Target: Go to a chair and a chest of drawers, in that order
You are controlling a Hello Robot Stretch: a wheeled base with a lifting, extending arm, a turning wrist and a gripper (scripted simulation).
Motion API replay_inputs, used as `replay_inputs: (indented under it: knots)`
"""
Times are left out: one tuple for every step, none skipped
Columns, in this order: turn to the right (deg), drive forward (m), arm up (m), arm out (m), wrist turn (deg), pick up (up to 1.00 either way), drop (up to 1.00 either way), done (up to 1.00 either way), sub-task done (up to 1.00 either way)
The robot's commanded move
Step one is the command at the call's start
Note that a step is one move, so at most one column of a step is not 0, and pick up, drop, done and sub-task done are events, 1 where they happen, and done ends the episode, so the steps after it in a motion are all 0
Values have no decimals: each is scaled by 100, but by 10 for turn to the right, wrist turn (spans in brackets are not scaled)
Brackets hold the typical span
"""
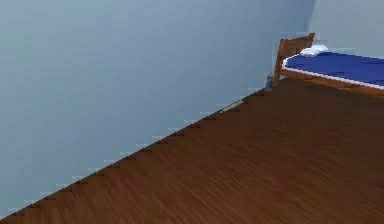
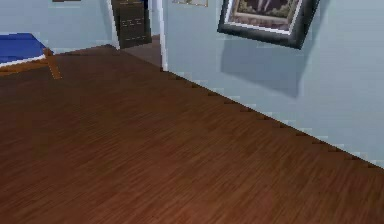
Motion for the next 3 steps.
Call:
replay_inputs:
  knots:
    - [0,35,0,0,0,0,0,0,0]
    - [-450,0,0,0,0,0,0,0,0]
    - [-450,0,0,0,0,0,0,0,0]
